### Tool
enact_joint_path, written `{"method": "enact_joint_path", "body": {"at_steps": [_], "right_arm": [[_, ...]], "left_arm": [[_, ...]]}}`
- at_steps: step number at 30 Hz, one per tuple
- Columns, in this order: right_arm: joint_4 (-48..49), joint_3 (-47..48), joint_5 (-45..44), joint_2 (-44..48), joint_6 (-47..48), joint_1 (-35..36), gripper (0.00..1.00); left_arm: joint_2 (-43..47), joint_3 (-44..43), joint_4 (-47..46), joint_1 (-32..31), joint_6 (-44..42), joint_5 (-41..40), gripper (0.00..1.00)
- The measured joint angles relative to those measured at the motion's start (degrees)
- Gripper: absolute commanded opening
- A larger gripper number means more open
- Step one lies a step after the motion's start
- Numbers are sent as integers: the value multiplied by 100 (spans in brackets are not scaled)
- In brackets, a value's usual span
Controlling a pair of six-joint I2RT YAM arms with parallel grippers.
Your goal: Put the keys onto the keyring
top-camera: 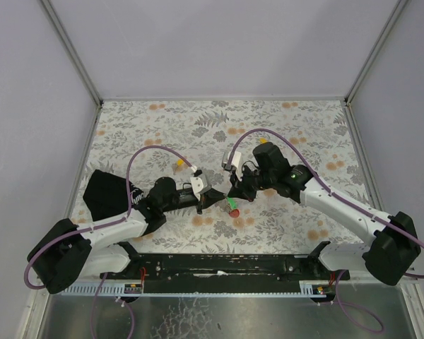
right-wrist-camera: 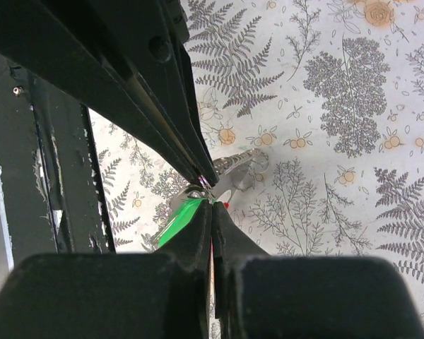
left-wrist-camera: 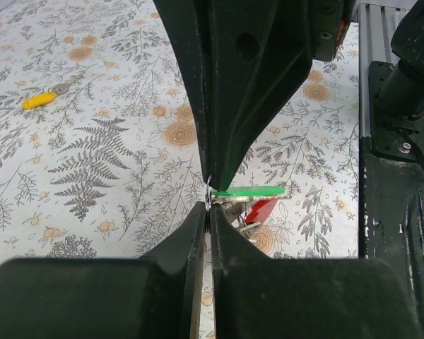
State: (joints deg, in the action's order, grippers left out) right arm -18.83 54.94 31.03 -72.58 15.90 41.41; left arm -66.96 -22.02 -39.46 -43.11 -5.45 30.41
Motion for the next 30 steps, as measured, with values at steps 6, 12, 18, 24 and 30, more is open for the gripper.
{"method": "enact_joint_path", "body": {"at_steps": [6, 12, 18, 24, 30], "right_arm": [[-42, -24, 17, 0, -70, -59, 0], [-131, -24, 118, -2, -111, -87, 0], [-328, 105, 284, -168, -107, -131, 0], [-590, 286, 387, -361, -116, -144, 0], [-914, 529, 570, -627, -136, -153, 0]], "left_arm": [[39, 31, -13, -35, -7, -42, 0], [76, 74, -37, -70, -24, -42, 0], [101, 160, -151, -83, -28, -33, 0], [175, 310, -343, -125, -76, -28, 0], [227, 455, -520, -190, -114, 22, 0]]}}
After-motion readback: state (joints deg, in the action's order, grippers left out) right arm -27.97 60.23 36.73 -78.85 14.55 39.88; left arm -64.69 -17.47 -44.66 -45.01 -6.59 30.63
